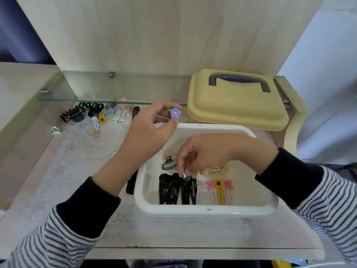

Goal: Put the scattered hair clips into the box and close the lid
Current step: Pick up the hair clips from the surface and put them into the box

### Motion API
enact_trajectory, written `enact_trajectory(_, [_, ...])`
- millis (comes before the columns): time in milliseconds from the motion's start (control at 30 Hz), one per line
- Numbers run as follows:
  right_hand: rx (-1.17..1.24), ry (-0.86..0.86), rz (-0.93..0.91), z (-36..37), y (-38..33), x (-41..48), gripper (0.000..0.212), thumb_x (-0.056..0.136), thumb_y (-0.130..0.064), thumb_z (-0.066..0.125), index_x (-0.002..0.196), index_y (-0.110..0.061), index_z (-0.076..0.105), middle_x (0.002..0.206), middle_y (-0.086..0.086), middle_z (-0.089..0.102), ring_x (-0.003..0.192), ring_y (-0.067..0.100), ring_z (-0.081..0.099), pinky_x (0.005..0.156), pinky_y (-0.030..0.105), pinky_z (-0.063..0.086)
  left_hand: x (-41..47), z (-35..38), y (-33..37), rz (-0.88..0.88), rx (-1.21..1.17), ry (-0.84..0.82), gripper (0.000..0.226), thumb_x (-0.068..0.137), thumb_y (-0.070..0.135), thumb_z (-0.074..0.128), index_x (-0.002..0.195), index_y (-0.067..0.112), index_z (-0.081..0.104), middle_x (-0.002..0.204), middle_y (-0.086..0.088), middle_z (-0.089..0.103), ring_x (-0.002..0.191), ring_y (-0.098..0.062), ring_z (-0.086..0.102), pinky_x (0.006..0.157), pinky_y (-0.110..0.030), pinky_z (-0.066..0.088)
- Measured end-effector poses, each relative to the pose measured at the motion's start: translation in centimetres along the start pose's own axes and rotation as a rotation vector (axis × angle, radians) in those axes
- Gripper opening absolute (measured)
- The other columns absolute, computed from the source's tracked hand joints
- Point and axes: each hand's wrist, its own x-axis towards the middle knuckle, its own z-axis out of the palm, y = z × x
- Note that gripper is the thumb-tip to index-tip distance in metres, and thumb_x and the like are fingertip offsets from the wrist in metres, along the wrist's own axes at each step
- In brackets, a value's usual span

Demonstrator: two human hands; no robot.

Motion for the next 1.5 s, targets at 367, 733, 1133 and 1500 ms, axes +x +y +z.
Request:
enact_trajectory(367, [0.003, -0.007, -0.024, 0.9, 0.1, 1.3, 0.017, 0.087, -0.003, 0.061, 0.095, -0.012, 0.073, 0.075, -0.006, 0.066, 0.070, 0.007, 0.065, 0.064, 0.017, 0.051, -0.1, 0.0, 0.2, -0.028, 0.040, 0.004, 0.024, 0.081, 0.023, 0.059, 0.100, 0.034, 0.067, 0.094, 0.011, 0.069, 0.088, -0.004, 0.064, 0.090, -0.031, 0.053])
enact_trajectory(733, [-0.113, 0.175, 0.003, -0.4, 0.0, -2.1, 0.027, 0.090, -0.019, 0.059, 0.104, -0.039, 0.071, 0.099, -0.016, 0.069, 0.091, 0.008, 0.064, 0.085, 0.037, 0.055, -0.5, 0.0, 0.8, 0.018, 0.075, 0.019, 0.022, 0.084, 0.012, 0.067, 0.098, 0.029, 0.066, 0.084, 0.011, 0.069, 0.084, -0.002, 0.065, 0.084, -0.018, 0.051])
enact_trajectory(1133, [-0.245, 0.752, -0.105, -1.0, 3.7, -7.5, 0.017, 0.091, -0.015, 0.059, 0.100, -0.024, 0.070, 0.089, -0.010, 0.068, 0.081, 0.003, 0.060, 0.079, 0.027, 0.050, -3.2, 0.6, 5.6, 0.021, 0.191, -0.216, 0.016, 0.081, 0.017, 0.072, 0.090, 0.028, 0.065, 0.078, 0.010, 0.067, 0.058, -0.007, 0.064, 0.057, -0.025, 0.054])
enact_trajectory(1500, [-0.310, 0.814, -0.198, -0.3, 4.8, -7.0, 0.020, 0.092, -0.013, 0.055, 0.106, -0.018, 0.069, 0.095, -0.007, 0.067, 0.085, 0.010, 0.061, 0.079, 0.036, 0.052, -2.2, 5.2, 3.5, -0.202, 0.622, -0.934, 0.017, 0.082, 0.021, 0.067, 0.091, 0.030, 0.057, 0.086, 0.007, 0.070, 0.075, -0.010, 0.061, 0.076, -0.033, 0.054])
